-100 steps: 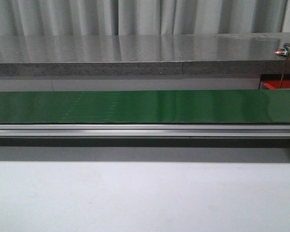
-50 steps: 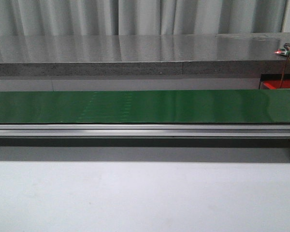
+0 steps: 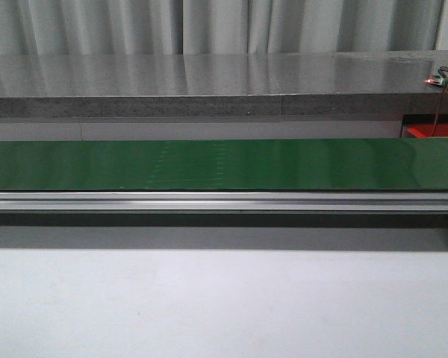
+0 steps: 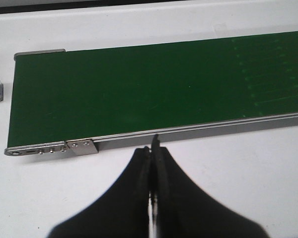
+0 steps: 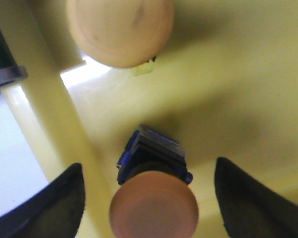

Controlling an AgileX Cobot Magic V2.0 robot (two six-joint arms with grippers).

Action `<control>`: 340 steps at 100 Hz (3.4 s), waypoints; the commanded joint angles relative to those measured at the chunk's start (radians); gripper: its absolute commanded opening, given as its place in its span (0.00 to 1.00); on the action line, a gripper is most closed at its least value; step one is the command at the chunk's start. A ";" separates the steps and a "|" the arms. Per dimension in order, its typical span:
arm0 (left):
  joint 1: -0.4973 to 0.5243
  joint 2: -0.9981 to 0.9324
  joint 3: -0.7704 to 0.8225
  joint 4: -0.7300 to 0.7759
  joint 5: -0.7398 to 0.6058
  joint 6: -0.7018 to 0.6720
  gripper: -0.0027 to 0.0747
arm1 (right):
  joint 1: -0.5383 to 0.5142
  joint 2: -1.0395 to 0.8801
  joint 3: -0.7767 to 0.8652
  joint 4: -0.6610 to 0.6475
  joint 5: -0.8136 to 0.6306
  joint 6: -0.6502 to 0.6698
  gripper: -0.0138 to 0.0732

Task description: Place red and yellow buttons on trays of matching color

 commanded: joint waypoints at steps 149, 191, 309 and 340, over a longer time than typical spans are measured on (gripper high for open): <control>-0.009 -0.012 -0.025 -0.027 -0.058 -0.009 0.01 | 0.517 -0.308 -0.154 0.043 0.072 -0.045 0.07; -0.009 -0.012 -0.025 -0.027 -0.058 -0.009 0.01 | 0.517 -0.308 -0.154 0.043 0.074 -0.045 0.07; 0.374 0.049 -0.027 0.181 -0.124 -0.182 0.01 | 0.517 -0.308 -0.154 0.043 0.073 -0.045 0.07; 0.504 0.160 -0.027 0.196 -0.173 -0.181 0.01 | 0.517 -0.308 -0.154 0.043 0.073 -0.045 0.07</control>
